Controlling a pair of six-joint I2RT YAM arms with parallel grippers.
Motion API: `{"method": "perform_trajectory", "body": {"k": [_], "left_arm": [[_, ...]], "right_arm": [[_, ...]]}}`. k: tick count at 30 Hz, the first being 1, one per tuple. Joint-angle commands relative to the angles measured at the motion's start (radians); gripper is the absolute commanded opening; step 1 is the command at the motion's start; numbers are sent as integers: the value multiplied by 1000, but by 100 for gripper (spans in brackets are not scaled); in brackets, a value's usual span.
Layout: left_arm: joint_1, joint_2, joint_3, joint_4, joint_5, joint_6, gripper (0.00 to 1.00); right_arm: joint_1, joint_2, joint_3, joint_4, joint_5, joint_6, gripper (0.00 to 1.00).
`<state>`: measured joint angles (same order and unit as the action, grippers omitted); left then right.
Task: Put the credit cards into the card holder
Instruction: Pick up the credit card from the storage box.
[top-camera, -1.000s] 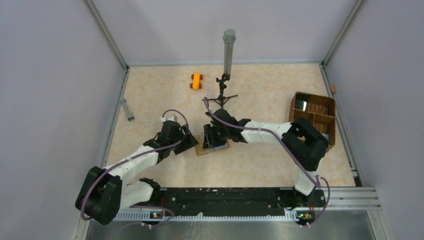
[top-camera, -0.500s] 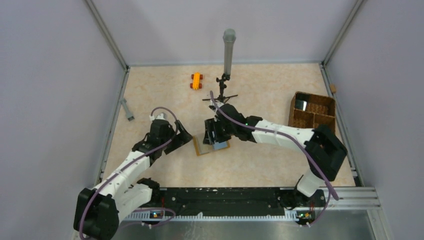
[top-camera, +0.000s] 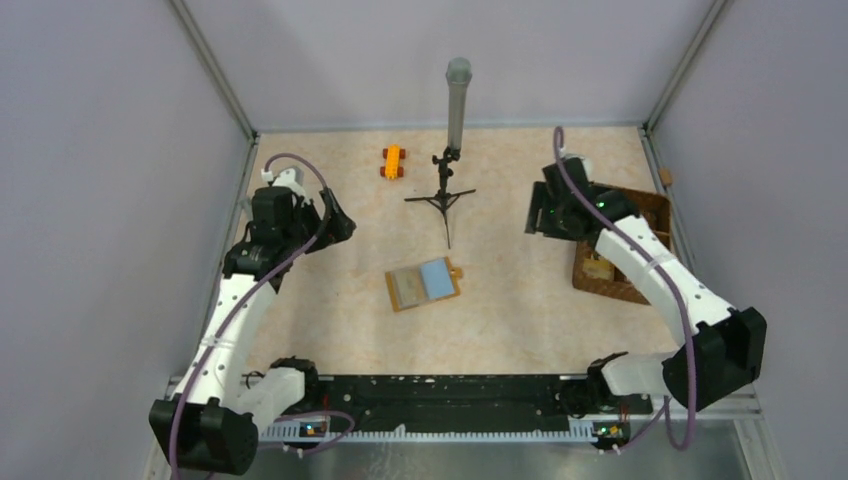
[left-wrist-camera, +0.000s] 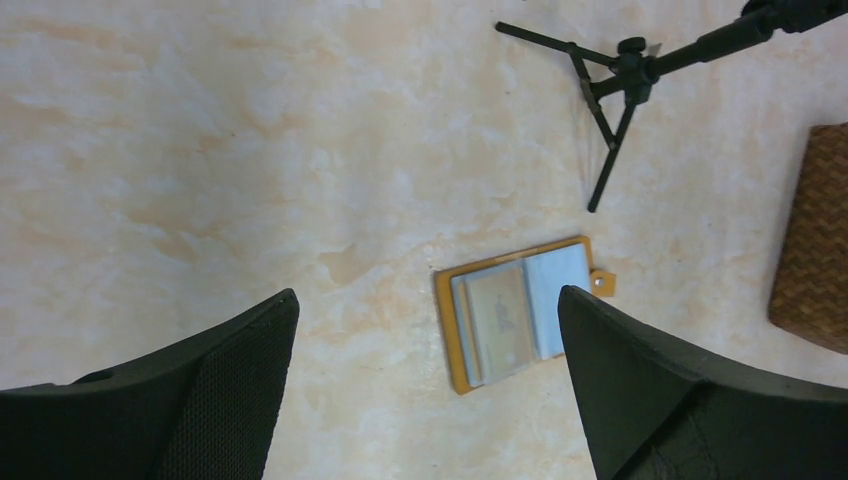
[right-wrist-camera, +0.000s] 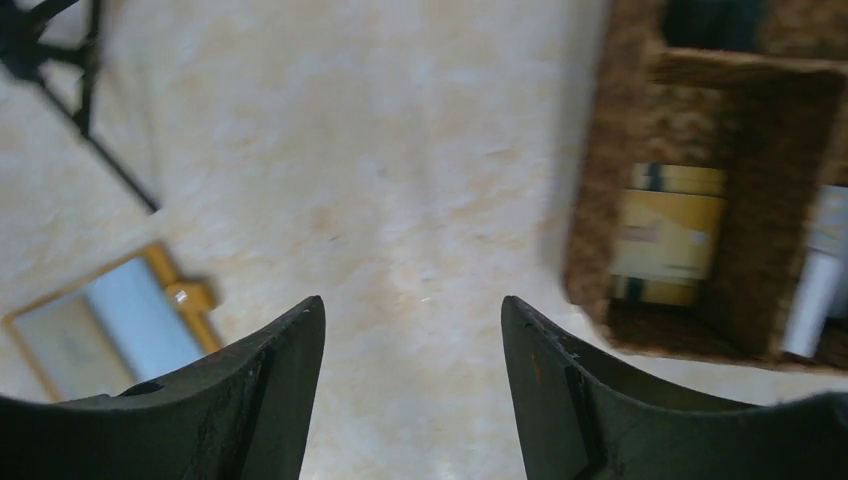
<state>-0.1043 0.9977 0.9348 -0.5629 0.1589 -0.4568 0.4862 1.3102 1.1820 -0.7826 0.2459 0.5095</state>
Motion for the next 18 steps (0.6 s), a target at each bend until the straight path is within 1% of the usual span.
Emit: {"method": "perform_trajectory", "body": {"k": [1, 5, 9, 11, 13, 15, 18], "left_arm": [[7, -5, 18, -59, -121, 121, 99], [8, -9, -17, -34, -128, 135, 99], [-6, -7, -22, -32, -120, 139, 99], [-17, -7, -23, -35, -135, 143, 99], [-24, -7, -26, -35, -138, 145, 99], [-28, -8, -27, -36, -135, 147, 99], [-31, -8, -30, -36, -134, 147, 99]], "right_arm": [[-207, -62, 68, -167, 182, -49, 65], [-391, -96, 42, -118, 223, -56, 70], [-534, -116, -38, -34, 200, -35, 72], [-582, -130, -83, 15, 146, -32, 73], [-608, -131, -128, 58, 130, -35, 76], [-640, -116, -162, 77, 99, -42, 76], [-701, -108, -216, 124, 10, -49, 76]]}}
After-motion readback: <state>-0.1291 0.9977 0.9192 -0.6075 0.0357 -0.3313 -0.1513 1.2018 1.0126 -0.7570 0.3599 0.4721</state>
